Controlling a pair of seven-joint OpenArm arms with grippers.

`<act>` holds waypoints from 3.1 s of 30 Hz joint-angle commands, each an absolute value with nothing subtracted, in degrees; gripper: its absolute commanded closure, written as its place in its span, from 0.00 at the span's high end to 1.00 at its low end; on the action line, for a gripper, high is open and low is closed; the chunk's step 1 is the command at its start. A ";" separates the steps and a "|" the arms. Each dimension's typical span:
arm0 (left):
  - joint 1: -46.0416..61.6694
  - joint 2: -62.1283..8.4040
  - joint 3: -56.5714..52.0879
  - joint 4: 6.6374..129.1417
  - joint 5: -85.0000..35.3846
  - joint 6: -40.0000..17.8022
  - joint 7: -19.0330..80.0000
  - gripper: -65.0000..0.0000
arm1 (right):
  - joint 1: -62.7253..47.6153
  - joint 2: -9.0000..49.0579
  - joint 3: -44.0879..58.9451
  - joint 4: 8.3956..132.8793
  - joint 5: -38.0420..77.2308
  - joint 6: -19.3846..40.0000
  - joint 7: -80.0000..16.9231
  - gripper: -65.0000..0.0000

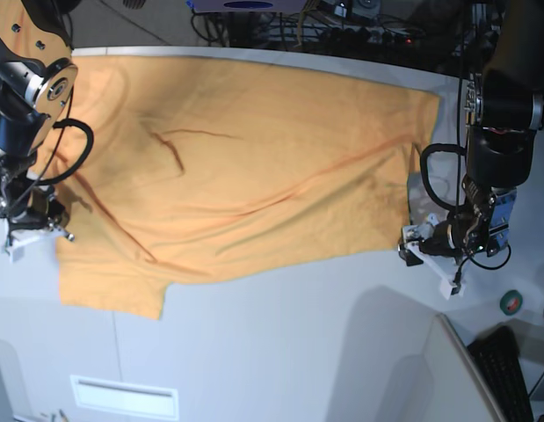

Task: Layout the t-shirt on the table in an organized manner, then fold the t-shirt properly
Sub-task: 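Grasp the shirt hem corners with both grippers, then lift the hem with both grippers and fold it over toward the collar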

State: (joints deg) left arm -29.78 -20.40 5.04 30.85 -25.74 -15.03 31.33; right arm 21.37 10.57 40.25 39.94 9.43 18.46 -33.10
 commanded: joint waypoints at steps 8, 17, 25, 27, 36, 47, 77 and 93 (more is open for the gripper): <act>-31.08 -19.12 4.44 28.62 -26.24 -15.25 29.76 0.65 | 22.90 11.21 40.22 40.75 9.98 18.77 -32.40 0.00; -30.55 -18.33 4.44 27.91 -26.24 -15.25 29.76 0.64 | 22.90 11.38 40.22 40.75 9.98 18.86 -32.40 0.00; -29.23 -17.36 4.35 25.36 -26.33 -15.25 25.80 0.38 | 22.90 11.30 40.22 40.75 9.98 18.86 -32.40 0.00; -29.23 -17.10 4.35 25.36 -26.33 -15.25 25.80 0.27 | 22.90 11.30 40.22 40.75 9.98 18.86 -32.40 0.00; -29.23 -17.10 4.35 25.19 -26.33 -15.25 25.80 0.06 | 22.90 11.30 40.22 40.75 9.98 18.86 -32.40 0.00; -29.41 -17.54 4.35 29.85 -26.33 -15.25 26.33 0.00 | 22.99 11.38 40.22 40.75 9.98 18.86 -32.40 0.00; -33.63 -17.63 4.26 43.03 -26.33 -15.16 33.19 0.00 | 28.09 15.78 31.25 43.82 9.89 25.10 -24.48 0.00; -35.38 -17.45 4.26 46.11 -26.33 -15.16 33.27 0.00 | 26.59 15.69 31.25 43.74 9.89 25.10 -17.19 0.00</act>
State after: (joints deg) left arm -33.61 -16.97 4.49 45.04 -25.76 -15.05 34.13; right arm 24.86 14.72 31.27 42.68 9.17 24.53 -18.79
